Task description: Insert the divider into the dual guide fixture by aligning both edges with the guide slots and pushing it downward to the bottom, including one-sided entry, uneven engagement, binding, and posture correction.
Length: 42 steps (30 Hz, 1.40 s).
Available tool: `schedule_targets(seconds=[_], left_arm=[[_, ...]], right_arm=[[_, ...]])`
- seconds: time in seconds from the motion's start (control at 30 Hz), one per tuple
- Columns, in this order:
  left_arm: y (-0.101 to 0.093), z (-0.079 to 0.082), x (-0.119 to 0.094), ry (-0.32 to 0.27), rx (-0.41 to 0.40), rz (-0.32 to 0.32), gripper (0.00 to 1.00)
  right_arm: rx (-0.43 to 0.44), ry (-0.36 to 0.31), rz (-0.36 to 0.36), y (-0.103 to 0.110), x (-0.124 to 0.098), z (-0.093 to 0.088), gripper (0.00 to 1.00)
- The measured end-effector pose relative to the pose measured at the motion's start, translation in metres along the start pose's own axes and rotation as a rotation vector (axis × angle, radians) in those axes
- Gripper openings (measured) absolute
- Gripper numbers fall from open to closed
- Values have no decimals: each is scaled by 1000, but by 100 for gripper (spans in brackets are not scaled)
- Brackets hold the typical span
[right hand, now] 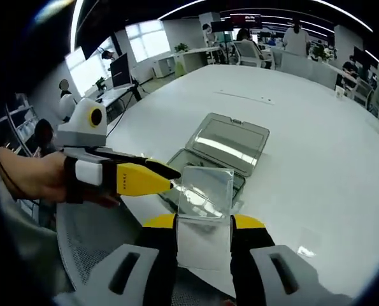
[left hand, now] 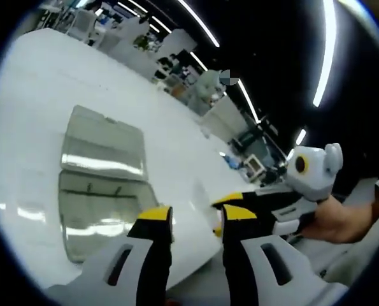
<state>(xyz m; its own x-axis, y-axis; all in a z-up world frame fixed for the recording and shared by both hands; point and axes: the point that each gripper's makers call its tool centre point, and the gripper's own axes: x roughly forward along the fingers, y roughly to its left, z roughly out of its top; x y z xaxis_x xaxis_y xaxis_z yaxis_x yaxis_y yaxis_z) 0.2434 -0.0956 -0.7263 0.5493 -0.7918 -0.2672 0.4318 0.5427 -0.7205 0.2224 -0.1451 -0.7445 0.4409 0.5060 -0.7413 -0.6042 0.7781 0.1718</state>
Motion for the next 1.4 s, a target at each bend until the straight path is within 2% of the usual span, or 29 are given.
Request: schedule_targets(seconds=[0.13, 0.2, 0.7, 1.0, 1.13, 1.23, 1.4], left_arm=[[-4, 2, -1, -28, -48, -31, 16], [-4, 3, -1, -36, -44, -28, 13], [-3, 5, -4, -55, -107, -33, 2], [-4, 3, -3, -59, -125, -38, 1], [2, 3, -6, -69, -90, -6, 8], [4, 2, -7, -76, -97, -3, 11], [-1, 2, -5, -75, -117, -24, 8]], right_arm=[[-7, -6, 14, 7, 0, 3, 27], [-7, -10, 18, 10, 0, 5, 27], [-18, -15, 35, 20, 1, 11, 27], [-12, -19, 38, 23, 1, 11, 27], [-7, -23, 34, 22, 0, 11, 27], [-7, -25, 35, 22, 0, 12, 27], [-3, -25, 39, 24, 0, 12, 27]])
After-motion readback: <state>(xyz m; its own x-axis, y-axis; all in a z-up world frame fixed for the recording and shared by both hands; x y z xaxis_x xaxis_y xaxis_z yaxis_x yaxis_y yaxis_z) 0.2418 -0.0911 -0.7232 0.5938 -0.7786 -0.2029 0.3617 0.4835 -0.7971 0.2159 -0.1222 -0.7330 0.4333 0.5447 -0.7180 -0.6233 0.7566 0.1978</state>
